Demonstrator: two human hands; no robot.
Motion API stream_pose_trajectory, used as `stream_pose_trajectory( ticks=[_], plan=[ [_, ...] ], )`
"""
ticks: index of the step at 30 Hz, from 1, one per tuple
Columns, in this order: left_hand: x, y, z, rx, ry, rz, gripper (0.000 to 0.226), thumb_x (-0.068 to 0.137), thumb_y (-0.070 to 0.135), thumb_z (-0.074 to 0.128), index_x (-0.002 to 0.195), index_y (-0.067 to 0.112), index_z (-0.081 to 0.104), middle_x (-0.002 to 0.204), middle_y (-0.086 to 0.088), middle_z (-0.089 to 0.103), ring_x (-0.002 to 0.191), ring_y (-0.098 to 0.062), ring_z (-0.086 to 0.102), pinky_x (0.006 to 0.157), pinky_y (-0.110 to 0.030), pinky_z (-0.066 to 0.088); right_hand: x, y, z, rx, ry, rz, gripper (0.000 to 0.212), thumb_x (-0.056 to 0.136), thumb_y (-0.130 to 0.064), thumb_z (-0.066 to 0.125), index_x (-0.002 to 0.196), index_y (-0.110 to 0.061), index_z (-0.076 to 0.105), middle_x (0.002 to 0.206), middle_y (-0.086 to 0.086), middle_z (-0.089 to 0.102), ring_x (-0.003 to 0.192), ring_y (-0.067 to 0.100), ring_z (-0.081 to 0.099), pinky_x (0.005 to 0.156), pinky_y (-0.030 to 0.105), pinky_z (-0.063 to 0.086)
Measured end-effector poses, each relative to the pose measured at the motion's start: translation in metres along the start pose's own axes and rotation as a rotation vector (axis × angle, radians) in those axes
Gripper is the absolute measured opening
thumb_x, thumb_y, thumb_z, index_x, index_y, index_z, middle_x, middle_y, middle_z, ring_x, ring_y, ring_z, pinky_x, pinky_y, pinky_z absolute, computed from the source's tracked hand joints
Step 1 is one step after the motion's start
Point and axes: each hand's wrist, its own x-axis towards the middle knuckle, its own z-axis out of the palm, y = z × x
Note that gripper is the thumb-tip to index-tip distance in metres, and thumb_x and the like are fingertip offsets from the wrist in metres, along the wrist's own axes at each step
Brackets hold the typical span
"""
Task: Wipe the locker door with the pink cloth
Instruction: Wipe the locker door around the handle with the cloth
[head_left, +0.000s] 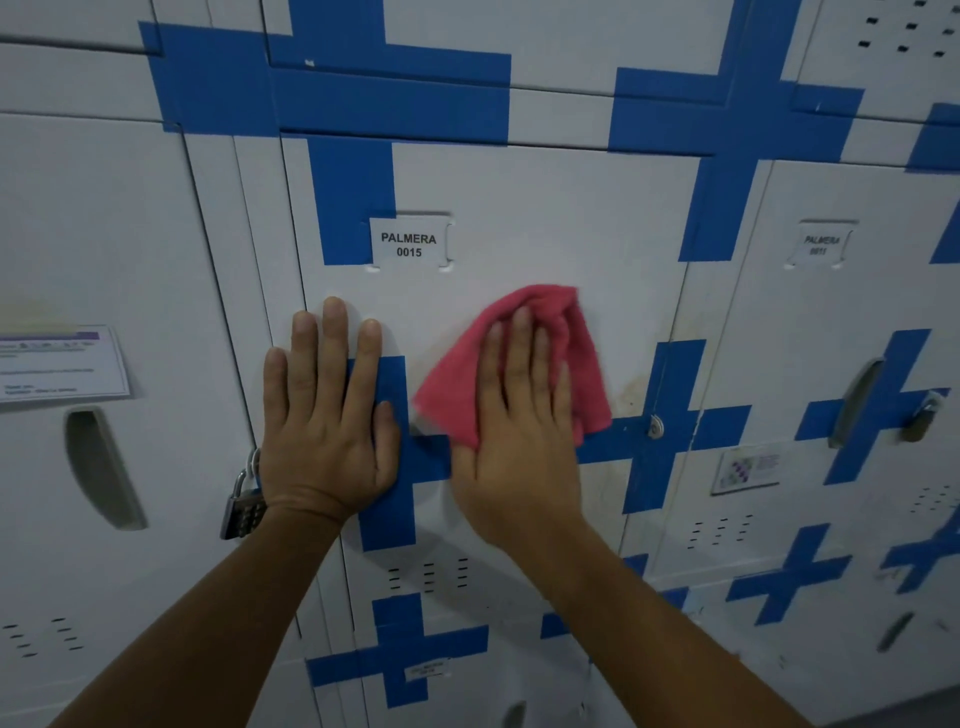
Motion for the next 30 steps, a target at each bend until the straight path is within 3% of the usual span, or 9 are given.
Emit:
stream_pose_trajectory(
  ticks=[6, 9, 12, 16, 18, 22, 25, 27, 30],
  plan=[
    [0.001, 0.0, -0.001, -0.021, 0.004, -0.007, 0.067, 0.101, 0.037, 0.024, 0.159, 0.009, 0.007, 0.164, -0.017, 0.002, 0.154, -0.031, -0.006, 0.125, -0.048, -0.003, 0.007, 0.042, -0.012, -0.069, 0.008, 0.123, 0.088, 0.094, -0.039, 0.037, 0.152, -0.021, -0.026, 0.163, 0.006, -0.027, 0.151, 0.025, -0.021, 0.124, 0.049, -0.006],
    [-0.001, 0.0, 0.001, -0.023, 0.017, -0.005, 0.067, 0.1, 0.036, 0.026, 0.159, 0.008, 0.009, 0.164, -0.017, 0.004, 0.154, -0.031, -0.006, 0.125, -0.049, -0.002, 0.015, 0.052, -0.023, 0.144, 0.157, 0.333, 0.087, 0.1, -0.043, 0.036, 0.142, -0.037, -0.041, 0.164, 0.002, -0.022, 0.153, 0.023, -0.015, 0.124, 0.052, 0.0],
    [-0.002, -0.001, 0.001, -0.011, 0.007, -0.001, 0.067, 0.1, 0.036, 0.025, 0.159, 0.009, 0.008, 0.165, -0.016, 0.002, 0.154, -0.03, -0.007, 0.125, -0.048, -0.003, 0.02, 0.034, -0.023, 0.342, 0.196, 0.478, 0.085, 0.102, -0.048, 0.037, 0.147, -0.035, -0.033, 0.163, -0.008, -0.024, 0.153, 0.02, -0.011, 0.123, 0.056, 0.006],
    [0.003, 0.004, -0.007, -0.009, -0.083, -0.043, 0.07, 0.099, 0.035, 0.028, 0.159, 0.009, 0.004, 0.165, -0.02, 0.002, 0.153, -0.031, -0.011, 0.124, -0.049, -0.007, 0.004, 0.025, -0.021, -0.01, -0.02, 0.041, 0.082, 0.097, -0.045, 0.026, 0.147, -0.023, -0.034, 0.16, 0.002, -0.03, 0.151, 0.024, -0.021, 0.124, 0.045, -0.007],
    [0.005, 0.012, -0.017, -0.03, -0.126, -0.036, 0.071, 0.099, 0.031, 0.033, 0.16, 0.008, 0.005, 0.165, -0.024, 0.0, 0.153, -0.035, -0.01, 0.123, -0.052, -0.01, 0.007, 0.046, -0.033, -0.148, -0.087, 0.003, 0.078, 0.095, -0.044, 0.024, 0.151, -0.018, -0.025, 0.163, 0.009, -0.021, 0.152, 0.029, -0.017, 0.124, 0.049, -0.002],
    [0.053, 0.029, -0.039, -0.031, -0.167, 0.239, 0.07, 0.098, 0.03, 0.034, 0.161, 0.013, 0.007, 0.167, -0.017, -0.005, 0.154, -0.034, -0.005, 0.123, -0.049, -0.012, 0.028, 0.084, -0.06, 0.068, -0.024, 0.426, 0.077, 0.105, -0.046, 0.026, 0.15, -0.02, -0.029, 0.163, 0.008, -0.025, 0.152, 0.029, -0.016, 0.124, 0.054, 0.007],
    [0.091, 0.046, -0.034, -0.036, -0.134, 0.169, 0.068, 0.101, 0.03, 0.035, 0.161, 0.015, 0.006, 0.167, -0.017, -0.005, 0.154, -0.033, -0.006, 0.123, -0.048, -0.011, 0.038, 0.074, -0.06, 0.311, 0.078, 0.564, 0.086, 0.102, -0.048, 0.036, 0.149, -0.025, -0.032, 0.164, -0.002, -0.025, 0.153, 0.023, -0.012, 0.123, 0.053, 0.015],
    [0.092, 0.053, -0.022, -0.007, -0.104, 0.115, 0.068, 0.101, 0.032, 0.036, 0.161, 0.014, 0.008, 0.167, -0.019, 0.002, 0.154, -0.036, -0.001, 0.124, -0.051, -0.006, 0.031, 0.052, -0.051, 0.279, 0.06, 0.463, 0.089, 0.102, -0.045, 0.037, 0.142, -0.032, -0.041, 0.161, -0.004, -0.029, 0.152, 0.021, -0.015, 0.124, 0.051, 0.01],
    [0.087, 0.053, -0.006, 0.026, -0.036, 0.119, 0.068, 0.103, 0.041, 0.037, 0.16, 0.012, 0.015, 0.165, -0.021, 0.009, 0.153, -0.038, 0.006, 0.124, -0.055, 0.0, 0.01, 0.038, -0.032, 0.002, -0.065, -0.004, 0.084, 0.101, -0.041, 0.037, 0.15, -0.023, -0.029, 0.161, 0.003, -0.028, 0.15, 0.024, -0.024, 0.124, 0.045, -0.008]
  ],
)
